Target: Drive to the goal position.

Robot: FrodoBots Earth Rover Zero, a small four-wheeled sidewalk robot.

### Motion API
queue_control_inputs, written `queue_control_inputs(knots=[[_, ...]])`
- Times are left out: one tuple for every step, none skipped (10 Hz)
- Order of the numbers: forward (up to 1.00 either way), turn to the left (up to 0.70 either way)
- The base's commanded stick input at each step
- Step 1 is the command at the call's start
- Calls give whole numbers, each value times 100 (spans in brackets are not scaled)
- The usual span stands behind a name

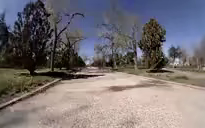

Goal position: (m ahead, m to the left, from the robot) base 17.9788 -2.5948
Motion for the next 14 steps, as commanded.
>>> queue_control_inputs(knots=[[85,0],[85,0],[85,1],[85,4],[85,29],[85,34],[85,34],[85,23],[85,0],[85,0],[85,0],[85,0],[85,0],[85,0]])
